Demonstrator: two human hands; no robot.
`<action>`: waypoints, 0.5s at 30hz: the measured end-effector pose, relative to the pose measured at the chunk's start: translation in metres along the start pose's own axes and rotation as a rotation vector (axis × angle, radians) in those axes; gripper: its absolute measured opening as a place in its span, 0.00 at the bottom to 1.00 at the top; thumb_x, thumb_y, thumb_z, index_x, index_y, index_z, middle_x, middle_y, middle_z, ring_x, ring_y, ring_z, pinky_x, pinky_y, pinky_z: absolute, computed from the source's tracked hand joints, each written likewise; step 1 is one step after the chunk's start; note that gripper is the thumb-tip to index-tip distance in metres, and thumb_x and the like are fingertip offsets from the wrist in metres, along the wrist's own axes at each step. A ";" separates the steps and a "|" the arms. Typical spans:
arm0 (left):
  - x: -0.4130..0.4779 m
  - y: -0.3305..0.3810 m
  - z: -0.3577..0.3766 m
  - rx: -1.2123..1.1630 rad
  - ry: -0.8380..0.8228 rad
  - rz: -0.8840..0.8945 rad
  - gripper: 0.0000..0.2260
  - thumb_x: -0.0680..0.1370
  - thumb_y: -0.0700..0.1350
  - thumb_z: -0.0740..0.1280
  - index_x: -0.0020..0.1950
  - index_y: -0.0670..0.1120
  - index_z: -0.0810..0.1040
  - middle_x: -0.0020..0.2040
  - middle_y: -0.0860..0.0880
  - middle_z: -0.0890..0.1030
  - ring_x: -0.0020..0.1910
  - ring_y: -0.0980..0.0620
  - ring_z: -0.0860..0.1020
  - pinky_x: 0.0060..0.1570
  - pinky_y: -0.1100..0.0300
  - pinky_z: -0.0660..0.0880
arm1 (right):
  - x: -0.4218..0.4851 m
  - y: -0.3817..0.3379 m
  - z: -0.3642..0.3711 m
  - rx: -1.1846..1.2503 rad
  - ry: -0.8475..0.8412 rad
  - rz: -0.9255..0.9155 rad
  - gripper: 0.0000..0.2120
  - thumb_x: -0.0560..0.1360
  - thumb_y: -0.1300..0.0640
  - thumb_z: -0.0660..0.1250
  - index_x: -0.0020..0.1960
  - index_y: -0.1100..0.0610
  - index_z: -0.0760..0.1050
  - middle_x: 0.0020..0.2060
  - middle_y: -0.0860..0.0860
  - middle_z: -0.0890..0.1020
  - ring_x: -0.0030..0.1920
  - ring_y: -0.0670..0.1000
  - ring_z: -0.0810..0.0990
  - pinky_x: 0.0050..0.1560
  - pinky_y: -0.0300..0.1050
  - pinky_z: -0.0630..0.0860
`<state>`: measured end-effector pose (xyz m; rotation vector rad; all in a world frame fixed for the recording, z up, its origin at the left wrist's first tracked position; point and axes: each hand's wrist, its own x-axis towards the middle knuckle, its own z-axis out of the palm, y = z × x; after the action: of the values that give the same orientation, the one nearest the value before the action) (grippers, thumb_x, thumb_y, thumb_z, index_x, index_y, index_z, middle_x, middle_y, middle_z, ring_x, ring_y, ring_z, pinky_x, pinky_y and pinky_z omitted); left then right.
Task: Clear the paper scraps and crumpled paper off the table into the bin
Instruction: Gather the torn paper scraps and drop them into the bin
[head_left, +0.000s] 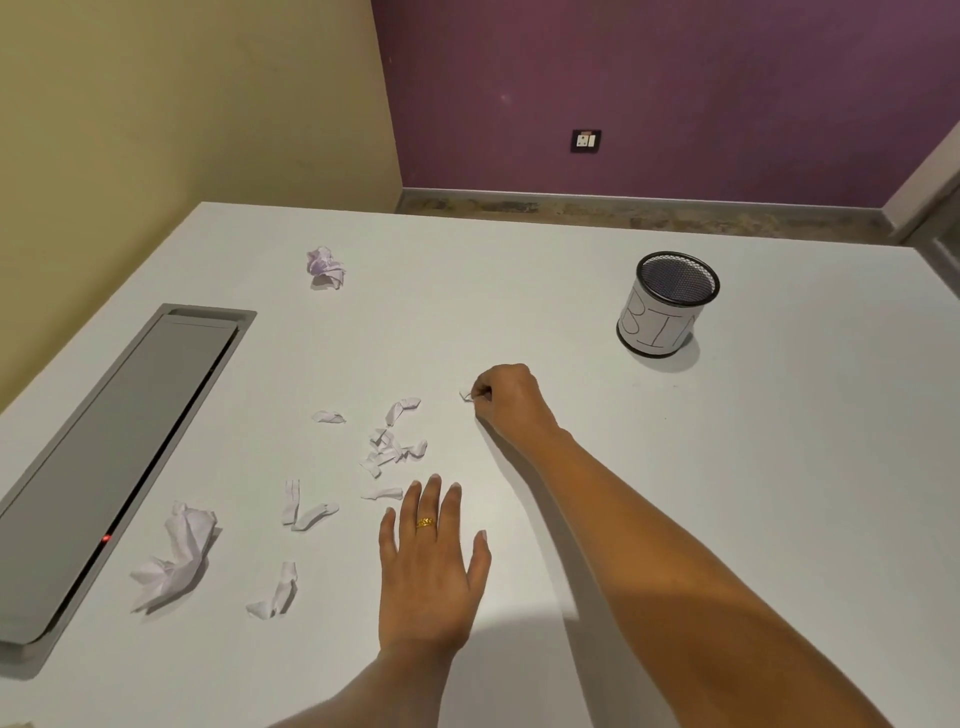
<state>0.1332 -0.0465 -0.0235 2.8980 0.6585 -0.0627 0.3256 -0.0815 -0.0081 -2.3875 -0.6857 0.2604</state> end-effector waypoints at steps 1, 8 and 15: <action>0.000 0.000 0.000 -0.001 0.001 -0.002 0.25 0.74 0.54 0.50 0.63 0.45 0.75 0.64 0.45 0.77 0.65 0.44 0.74 0.62 0.43 0.70 | -0.003 0.004 -0.005 0.018 0.016 0.026 0.11 0.72 0.70 0.59 0.46 0.67 0.81 0.47 0.60 0.84 0.48 0.57 0.80 0.48 0.44 0.75; 0.001 -0.002 0.006 -0.036 0.006 0.009 0.28 0.74 0.56 0.45 0.66 0.45 0.71 0.69 0.45 0.73 0.70 0.45 0.68 0.68 0.44 0.64 | -0.005 0.028 -0.064 0.122 0.276 0.155 0.07 0.72 0.67 0.65 0.47 0.64 0.82 0.45 0.59 0.84 0.40 0.49 0.78 0.44 0.36 0.73; 0.000 -0.002 0.009 -0.072 0.018 0.010 0.31 0.74 0.58 0.42 0.69 0.46 0.69 0.71 0.47 0.69 0.73 0.46 0.63 0.71 0.45 0.59 | 0.014 0.043 -0.144 0.147 0.715 0.297 0.10 0.72 0.68 0.62 0.48 0.64 0.82 0.47 0.58 0.84 0.45 0.52 0.79 0.42 0.30 0.66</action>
<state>0.1324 -0.0459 -0.0326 2.8358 0.6359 -0.0109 0.4043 -0.1782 0.0768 -2.2092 0.0203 -0.3992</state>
